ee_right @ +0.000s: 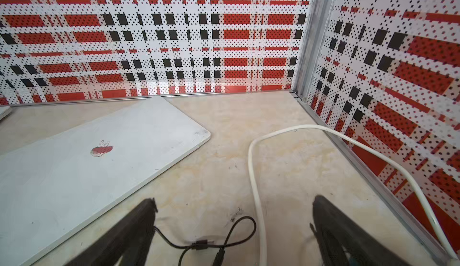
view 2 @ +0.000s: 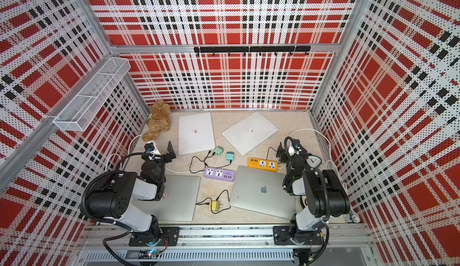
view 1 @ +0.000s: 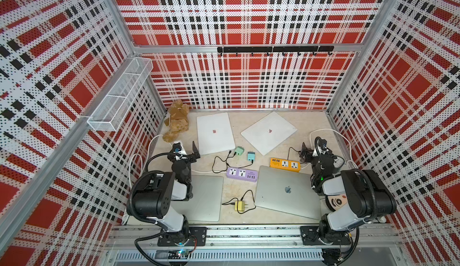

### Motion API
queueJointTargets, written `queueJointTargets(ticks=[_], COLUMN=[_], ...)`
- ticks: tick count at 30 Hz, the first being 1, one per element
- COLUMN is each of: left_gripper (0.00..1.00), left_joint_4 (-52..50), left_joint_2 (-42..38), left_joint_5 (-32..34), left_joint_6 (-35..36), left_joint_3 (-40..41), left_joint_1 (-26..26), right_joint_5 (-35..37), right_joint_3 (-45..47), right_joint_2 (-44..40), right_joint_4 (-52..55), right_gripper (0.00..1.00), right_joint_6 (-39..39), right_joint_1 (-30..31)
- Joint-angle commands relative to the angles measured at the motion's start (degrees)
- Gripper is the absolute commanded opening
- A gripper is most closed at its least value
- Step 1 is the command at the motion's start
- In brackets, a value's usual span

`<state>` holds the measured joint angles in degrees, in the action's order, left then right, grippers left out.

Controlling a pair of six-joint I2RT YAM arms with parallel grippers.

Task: Unplug the laptop charger
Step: Reset both arms

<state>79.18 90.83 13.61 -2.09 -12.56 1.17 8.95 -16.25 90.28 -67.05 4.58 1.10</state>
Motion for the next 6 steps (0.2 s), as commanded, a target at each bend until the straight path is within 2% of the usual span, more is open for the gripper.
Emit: queueJointTargets(ticks=[1,6], left_gripper=[0.98,0.98], left_joint_4=[0.45,0.46], left_joint_2=[-0.54,-0.56], left_joint_5=[0.81,0.76], left_joint_6=[0.32,0.27], left_joint_3=[0.25,0.25], left_joint_1=[0.23,0.17], right_joint_5=[-0.91,-1.35], right_joint_3=[-0.42,-0.4], right_joint_2=[-0.05,-0.29], right_joint_4=[0.76,1.03], right_gripper=[1.0,1.0], right_joint_6=[0.03,-0.33], right_joint_1=[0.28,0.48])
